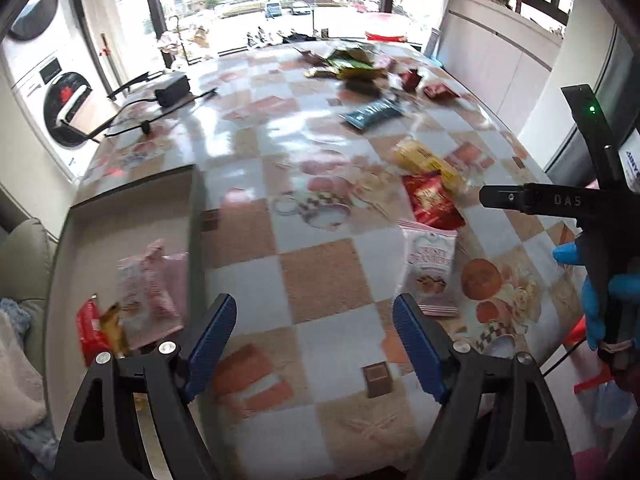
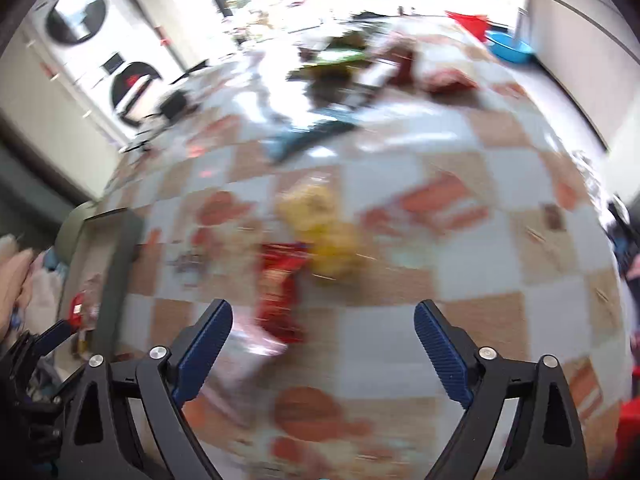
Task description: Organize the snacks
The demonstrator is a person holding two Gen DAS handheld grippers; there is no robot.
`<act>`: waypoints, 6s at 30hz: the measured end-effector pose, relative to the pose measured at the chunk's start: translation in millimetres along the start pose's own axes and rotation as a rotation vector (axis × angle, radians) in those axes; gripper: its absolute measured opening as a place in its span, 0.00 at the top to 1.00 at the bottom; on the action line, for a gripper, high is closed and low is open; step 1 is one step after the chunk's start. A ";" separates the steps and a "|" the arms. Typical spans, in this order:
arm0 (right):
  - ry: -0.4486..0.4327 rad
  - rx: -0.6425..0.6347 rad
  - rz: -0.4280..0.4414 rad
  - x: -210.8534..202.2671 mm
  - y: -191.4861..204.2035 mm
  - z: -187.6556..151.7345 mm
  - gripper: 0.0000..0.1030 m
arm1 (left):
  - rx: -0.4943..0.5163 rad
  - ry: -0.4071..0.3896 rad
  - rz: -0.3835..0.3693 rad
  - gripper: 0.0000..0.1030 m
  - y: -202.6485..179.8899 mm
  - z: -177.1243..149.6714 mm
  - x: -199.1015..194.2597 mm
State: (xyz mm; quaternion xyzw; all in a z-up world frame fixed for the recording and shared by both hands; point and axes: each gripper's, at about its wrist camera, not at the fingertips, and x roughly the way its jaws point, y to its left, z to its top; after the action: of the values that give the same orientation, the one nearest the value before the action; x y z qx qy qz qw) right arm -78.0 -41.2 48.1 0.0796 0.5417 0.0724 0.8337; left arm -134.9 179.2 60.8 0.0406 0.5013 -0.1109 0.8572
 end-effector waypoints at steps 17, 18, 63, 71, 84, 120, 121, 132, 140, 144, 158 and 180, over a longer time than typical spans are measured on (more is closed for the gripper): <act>-0.104 -0.156 -0.207 12.4 -46.8 -47.4 0.00 | -0.012 0.107 0.069 0.18 -72.5 18.9 76.1; -0.117 -0.158 -0.204 11.7 -47.3 -49.1 0.00 | -0.038 0.100 0.090 0.18 -65.1 20.4 76.8; -0.003 -0.244 -0.157 30.5 -19.5 6.6 0.62 | -0.177 -0.109 0.108 0.00 -12.8 12.1 87.7; -0.143 -0.236 -0.165 18.8 -29.7 -45.4 0.00 | -0.177 -0.109 0.108 0.00 -13.2 11.9 87.5; -0.186 -0.231 -0.161 21.9 -28.5 -47.9 0.00 | -0.178 -0.109 0.109 0.00 -13.5 11.9 87.4; -0.187 -0.232 -0.159 21.3 -28.2 -48.3 0.00 | -0.176 -0.109 0.109 0.00 -13.2 11.8 87.1; -0.187 -0.232 -0.159 21.3 -28.2 -48.3 0.00 | -0.176 -0.109 0.108 0.00 -13.1 11.8 87.0; -0.188 -0.231 -0.160 20.6 -27.5 -49.1 0.00 | -0.177 -0.109 0.109 0.00 -13.3 11.8 86.9; -0.185 -0.233 -0.160 20.6 -27.1 -49.6 0.00 | -0.176 -0.108 0.109 0.00 -13.5 11.6 86.7; -0.153 -0.244 -0.157 20.6 -26.2 -47.2 0.00 | -0.155 -0.068 0.095 0.00 -21.2 9.7 82.9; 0.088 -0.268 -0.151 15.6 -13.9 -24.2 0.64 | -0.120 0.037 -0.016 0.53 -48.5 12.0 66.8; 0.141 -0.303 0.245 -10.1 109.3 6.0 0.64 | -0.284 -0.145 -0.062 0.56 45.3 10.1 -39.8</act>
State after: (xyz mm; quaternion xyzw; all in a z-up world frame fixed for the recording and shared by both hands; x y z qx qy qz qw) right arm -80.4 63.2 82.5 0.0134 0.5679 0.2591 0.7812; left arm -134.8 227.3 98.4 -0.1044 0.4497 -0.0679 0.8845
